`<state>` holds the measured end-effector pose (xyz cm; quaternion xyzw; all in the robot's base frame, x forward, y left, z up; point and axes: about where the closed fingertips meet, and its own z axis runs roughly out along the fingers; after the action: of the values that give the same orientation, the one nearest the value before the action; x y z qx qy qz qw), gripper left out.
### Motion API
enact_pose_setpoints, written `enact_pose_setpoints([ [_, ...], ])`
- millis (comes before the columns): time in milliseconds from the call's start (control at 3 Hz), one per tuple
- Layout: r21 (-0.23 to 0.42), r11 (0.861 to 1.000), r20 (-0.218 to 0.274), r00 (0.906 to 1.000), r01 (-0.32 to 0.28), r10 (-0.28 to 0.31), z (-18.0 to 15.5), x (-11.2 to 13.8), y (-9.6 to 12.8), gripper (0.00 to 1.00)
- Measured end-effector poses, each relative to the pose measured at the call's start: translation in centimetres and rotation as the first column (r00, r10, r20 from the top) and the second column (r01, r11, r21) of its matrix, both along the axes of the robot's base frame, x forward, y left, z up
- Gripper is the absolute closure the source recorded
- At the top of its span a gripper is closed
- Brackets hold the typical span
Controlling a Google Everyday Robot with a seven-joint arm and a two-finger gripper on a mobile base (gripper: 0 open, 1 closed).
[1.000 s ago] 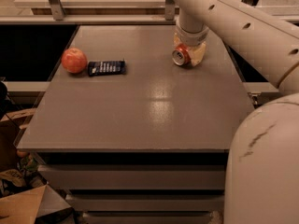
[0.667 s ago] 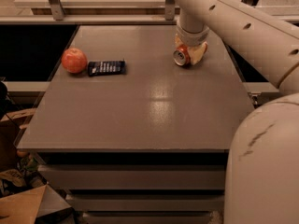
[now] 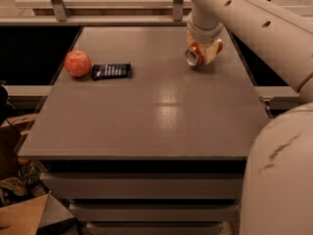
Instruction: Pick coke can
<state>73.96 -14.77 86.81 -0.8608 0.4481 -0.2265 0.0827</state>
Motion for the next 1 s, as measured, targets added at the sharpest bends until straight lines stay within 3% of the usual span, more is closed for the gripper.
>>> enact_pose_setpoints([
  [667,0.034,0.999,0.062,0.998,-0.017,0.014,3.8,0.4,-0.5,1.0],
  [1000,0.061,0.997,0.067,0.997,-0.042,0.038,5.0,0.4,-0.5,1.0],
])
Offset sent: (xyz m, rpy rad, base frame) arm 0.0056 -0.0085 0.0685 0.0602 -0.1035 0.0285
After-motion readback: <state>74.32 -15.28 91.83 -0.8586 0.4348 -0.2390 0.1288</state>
